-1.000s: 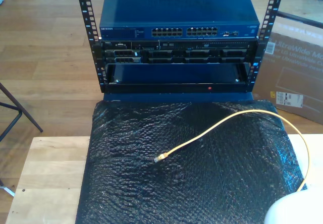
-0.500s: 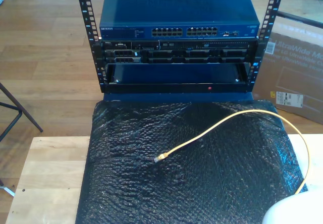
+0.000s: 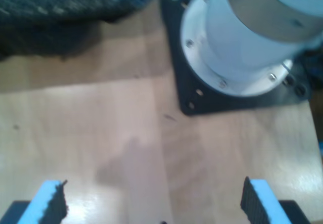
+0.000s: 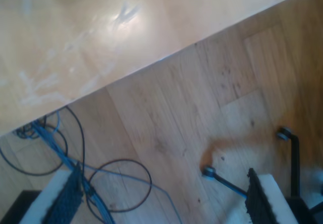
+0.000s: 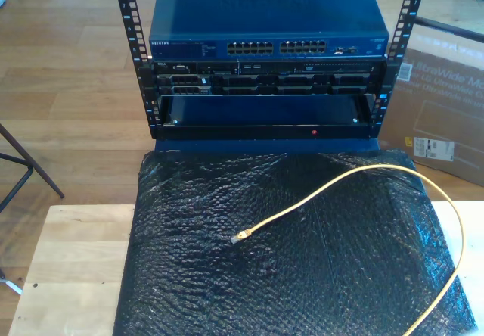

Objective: Grab the cable and plug it in

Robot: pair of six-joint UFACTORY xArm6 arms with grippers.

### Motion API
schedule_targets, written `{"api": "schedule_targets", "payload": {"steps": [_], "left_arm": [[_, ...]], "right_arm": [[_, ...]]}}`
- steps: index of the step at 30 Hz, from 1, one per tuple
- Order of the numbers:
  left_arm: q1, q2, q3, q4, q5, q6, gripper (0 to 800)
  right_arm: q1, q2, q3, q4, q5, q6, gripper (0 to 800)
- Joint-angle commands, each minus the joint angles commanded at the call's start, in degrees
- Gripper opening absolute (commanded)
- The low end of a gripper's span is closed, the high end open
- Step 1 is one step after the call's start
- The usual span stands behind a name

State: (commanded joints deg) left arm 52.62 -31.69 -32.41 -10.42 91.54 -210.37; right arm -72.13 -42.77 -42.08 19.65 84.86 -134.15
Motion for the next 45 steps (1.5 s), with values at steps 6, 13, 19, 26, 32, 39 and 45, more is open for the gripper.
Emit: {"api": "schedule_targets", "payload": {"steps": [6,13,19,26,32,39,45], "left_arm": [[-4.0,0.0,-0.1,-2.1,0.0,-6.1,800],[-9.1,0.0,0.0,-6.9,0.4,-15.0,800],[-12.5,0.0,0.1,-9.8,0.3,-21.0,800],[-12.7,0.8,0.3,-14.4,0.2,-22.9,800],[-12.9,2.2,0.4,-15.3,-0.2,-23.0,800],[-14.7,2.3,1.1,-15.3,-0.5,-23.1,800],[-14.8,2.4,1.3,-15.3,-1.3,-23.1,800]], "right_arm": [[9.7,6.4,-6.8,0.1,0.1,11.7,772],[18.7,13.5,-12.9,3.7,0.3,17.7,772],[20.4,19.1,-18.3,11.1,3.2,20.5,772],[23.1,23.4,-21.5,14.4,4.5,21.8,773],[26.4,24.0,-21.5,14.6,4.3,22.0,773],[33.5,25.2,-22.5,15.7,3.7,24.1,776],[44.7,27.1,-24.4,15.1,-1.8,28.9,777]]}}
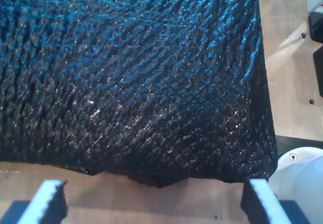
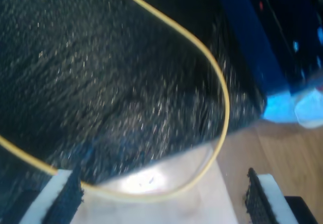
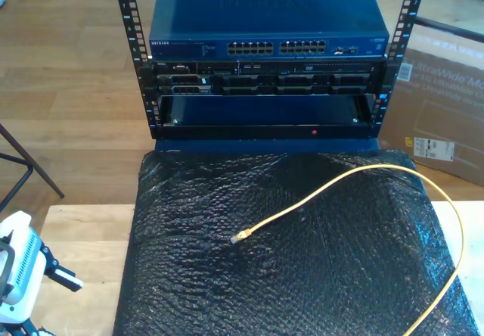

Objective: Grab the cable and plug it in

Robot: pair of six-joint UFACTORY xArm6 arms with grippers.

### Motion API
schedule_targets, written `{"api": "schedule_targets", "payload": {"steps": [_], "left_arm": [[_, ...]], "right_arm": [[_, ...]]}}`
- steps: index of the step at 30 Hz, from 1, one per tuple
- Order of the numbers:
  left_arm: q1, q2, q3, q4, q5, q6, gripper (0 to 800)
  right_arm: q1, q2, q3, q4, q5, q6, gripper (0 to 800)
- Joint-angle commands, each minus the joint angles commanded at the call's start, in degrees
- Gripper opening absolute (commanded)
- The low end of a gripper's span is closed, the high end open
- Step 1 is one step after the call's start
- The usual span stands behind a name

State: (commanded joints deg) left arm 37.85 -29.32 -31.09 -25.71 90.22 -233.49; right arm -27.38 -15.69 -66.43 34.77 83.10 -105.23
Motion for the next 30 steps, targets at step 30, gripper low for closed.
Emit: {"api": "schedule_targets", "payload": {"steps": [30], "left_arm": [[-0.1,2.6,1.9,0.3,-1.1,0.3,800]], "right_arm": [[48.0,15.9,-3.3,-23.6,-18.3,20.6,777]]}}
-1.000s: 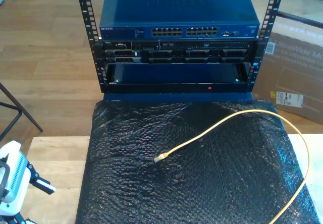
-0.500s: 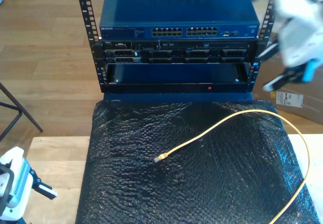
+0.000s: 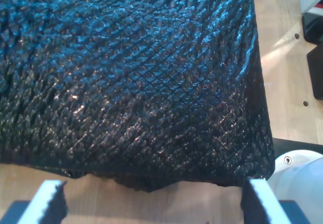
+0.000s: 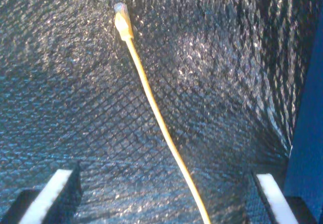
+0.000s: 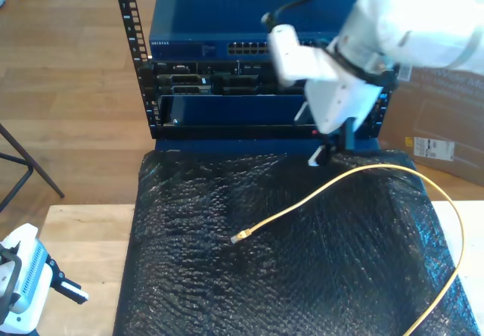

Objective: Grab the cable and plug it in

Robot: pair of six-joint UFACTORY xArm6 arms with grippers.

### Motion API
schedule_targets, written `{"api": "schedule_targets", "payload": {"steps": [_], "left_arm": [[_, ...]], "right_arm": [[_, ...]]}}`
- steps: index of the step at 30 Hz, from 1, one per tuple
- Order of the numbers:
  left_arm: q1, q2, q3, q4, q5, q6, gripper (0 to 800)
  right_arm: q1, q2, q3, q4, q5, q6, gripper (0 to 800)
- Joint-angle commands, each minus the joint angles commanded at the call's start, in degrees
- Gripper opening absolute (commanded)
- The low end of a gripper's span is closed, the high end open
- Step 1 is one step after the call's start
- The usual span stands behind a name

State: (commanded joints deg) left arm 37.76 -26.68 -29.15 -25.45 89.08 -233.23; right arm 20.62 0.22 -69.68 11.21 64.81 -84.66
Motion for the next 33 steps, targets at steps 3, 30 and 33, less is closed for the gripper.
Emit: {"api": "schedule_targets", "payload": {"steps": [3,30,33], "left_arm": [[0.0,0.0,0.0,0.0,0.0,0.1,800],[0.1,0.0,0.4,0.0,0.1,0.2,800],[0.0,0.0,0.4,0.0,0.1,0.2,800]], "right_arm": [[4.1,1.6,0.0,-5.9,-1.1,4.7,777],[14.2,9.1,14.3,-17.4,-23.9,12.4,671],[14.2,9.4,14.7,-17.4,-24.4,12.5,637]]}}
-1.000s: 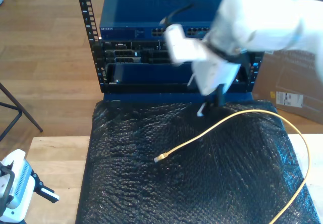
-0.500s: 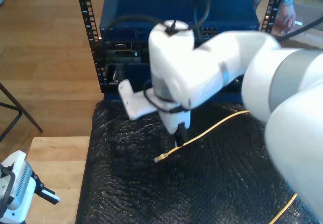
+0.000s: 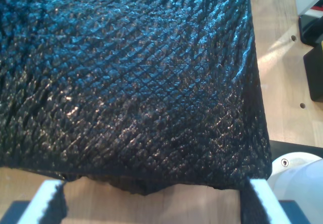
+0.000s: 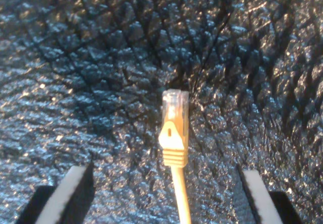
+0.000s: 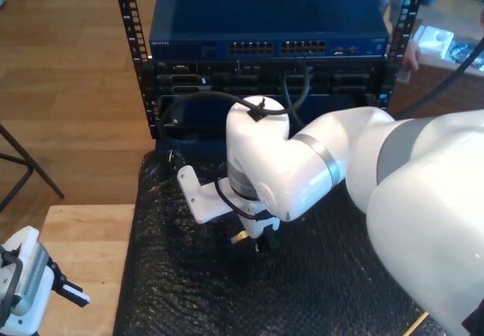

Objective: Grab the cable and plug it in

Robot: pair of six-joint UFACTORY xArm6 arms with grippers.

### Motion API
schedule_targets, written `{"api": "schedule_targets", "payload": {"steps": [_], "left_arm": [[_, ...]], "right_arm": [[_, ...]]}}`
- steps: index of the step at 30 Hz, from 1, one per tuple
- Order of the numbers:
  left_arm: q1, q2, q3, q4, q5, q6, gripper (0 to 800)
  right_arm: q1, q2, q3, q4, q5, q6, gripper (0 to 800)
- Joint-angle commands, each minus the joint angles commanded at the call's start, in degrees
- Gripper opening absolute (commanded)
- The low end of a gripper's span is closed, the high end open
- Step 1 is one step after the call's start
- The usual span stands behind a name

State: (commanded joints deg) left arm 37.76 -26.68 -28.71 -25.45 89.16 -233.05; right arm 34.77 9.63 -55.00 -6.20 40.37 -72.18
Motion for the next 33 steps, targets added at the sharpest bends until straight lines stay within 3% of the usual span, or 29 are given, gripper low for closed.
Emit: {"api": "schedule_targets", "payload": {"steps": [3,13,24,33], "left_arm": [[0.0,0.0,0.0,0.0,0.1,0.0,800],[0.0,0.0,0.0,0.0,0.1,0.1,800],[0.1,0.0,0.0,0.0,0.2,0.1,800],[0.0,0.0,0.0,0.0,0.2,0.1,800]], "right_arm": [[0.0,0.8,0.0,0.0,0.0,0.0,632],[0.0,2.0,0.1,0.0,-1.6,0.2,447],[-0.2,2.0,0.1,0.0,-2.2,0.3,302],[-0.4,1.9,0.1,0.0,-2.8,1.8,28]]}}
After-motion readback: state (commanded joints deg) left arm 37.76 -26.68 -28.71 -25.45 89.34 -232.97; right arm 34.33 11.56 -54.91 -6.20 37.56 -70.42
